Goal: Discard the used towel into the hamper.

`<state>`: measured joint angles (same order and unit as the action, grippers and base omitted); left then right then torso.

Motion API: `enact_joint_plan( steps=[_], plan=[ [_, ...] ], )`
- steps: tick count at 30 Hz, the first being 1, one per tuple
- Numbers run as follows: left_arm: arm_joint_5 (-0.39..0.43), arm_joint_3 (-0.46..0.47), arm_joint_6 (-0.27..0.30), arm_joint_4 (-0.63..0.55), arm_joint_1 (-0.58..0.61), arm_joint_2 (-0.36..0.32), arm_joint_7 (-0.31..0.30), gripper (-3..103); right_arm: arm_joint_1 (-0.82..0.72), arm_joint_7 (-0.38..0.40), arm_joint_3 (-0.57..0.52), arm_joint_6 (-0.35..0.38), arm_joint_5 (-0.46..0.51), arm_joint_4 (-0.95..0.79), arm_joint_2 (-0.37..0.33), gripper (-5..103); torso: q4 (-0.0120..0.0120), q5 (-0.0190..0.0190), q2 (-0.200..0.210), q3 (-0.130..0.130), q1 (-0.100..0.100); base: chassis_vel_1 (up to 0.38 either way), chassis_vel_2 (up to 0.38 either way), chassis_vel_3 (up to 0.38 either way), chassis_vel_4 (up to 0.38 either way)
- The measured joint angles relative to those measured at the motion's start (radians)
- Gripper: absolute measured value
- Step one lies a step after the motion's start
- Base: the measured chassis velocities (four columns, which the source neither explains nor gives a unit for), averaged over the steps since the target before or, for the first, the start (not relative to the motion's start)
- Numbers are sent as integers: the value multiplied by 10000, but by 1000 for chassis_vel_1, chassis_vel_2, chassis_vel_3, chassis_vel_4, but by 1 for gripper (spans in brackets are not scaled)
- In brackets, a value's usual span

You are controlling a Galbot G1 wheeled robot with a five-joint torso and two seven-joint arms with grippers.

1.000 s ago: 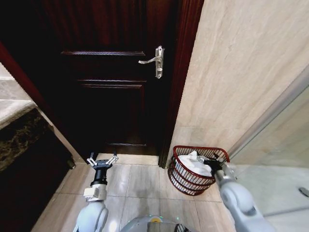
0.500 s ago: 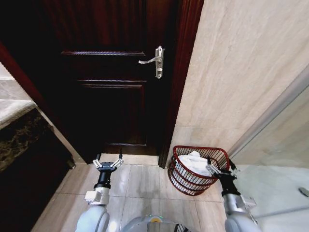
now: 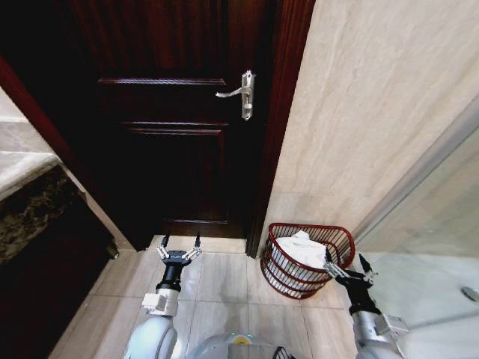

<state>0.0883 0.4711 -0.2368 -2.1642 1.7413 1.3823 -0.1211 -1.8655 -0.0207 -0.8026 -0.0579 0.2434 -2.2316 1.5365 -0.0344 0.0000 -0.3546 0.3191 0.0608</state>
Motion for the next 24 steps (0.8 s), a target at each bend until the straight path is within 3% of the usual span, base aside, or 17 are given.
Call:
enact_joint_plan(
  steps=[24],
  plan=[
    [-145, 162, -168, 271, -97, -18, -27, 100, -605, 187, -19, -746, 296, 595, -9, 100, 1, -1, 0, -1, -1, 61, -121, -121, 67]
  ],
)
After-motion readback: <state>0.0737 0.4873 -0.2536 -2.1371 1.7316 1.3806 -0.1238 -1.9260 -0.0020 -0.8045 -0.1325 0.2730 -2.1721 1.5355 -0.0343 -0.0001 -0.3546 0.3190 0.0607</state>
